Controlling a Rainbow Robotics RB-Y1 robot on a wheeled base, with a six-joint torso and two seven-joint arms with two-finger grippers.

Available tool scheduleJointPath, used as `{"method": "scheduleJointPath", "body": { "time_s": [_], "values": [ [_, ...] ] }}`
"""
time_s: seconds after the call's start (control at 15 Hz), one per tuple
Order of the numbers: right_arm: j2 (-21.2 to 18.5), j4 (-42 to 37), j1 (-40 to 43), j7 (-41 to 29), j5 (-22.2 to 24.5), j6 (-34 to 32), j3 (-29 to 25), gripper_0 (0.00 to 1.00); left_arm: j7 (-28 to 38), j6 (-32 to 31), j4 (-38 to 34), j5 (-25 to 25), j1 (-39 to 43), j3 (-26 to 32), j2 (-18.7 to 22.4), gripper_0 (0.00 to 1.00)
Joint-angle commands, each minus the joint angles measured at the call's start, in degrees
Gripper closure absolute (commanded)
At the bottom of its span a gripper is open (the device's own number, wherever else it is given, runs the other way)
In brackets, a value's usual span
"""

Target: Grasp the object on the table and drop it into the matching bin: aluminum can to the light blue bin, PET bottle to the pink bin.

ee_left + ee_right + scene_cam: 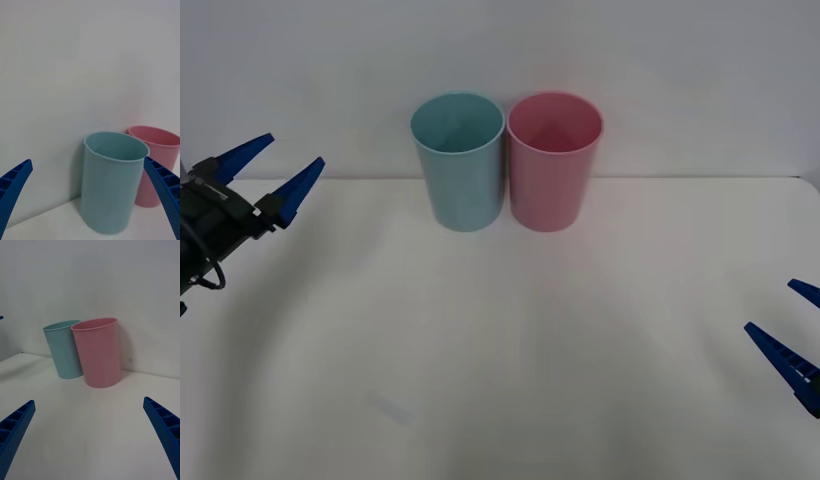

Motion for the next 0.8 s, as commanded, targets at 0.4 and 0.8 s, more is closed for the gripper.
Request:
{"method": "scheduleJointPath", "body": {
  "time_s": [0.4,0.8],
  "values": [
    [0.0,0.0,0.0,0.0,0.0,0.0,0.0,0.0,-7.88,-10.48,-0.15,4.97,12.13,5.57,7.2,0.0],
    [0.0,0.0,0.0,0.0,0.0,0.0,0.0,0.0,-13.59,-15.32,-0.15,10.77,21.62,7.32,10.98,0.0]
  ]
}}
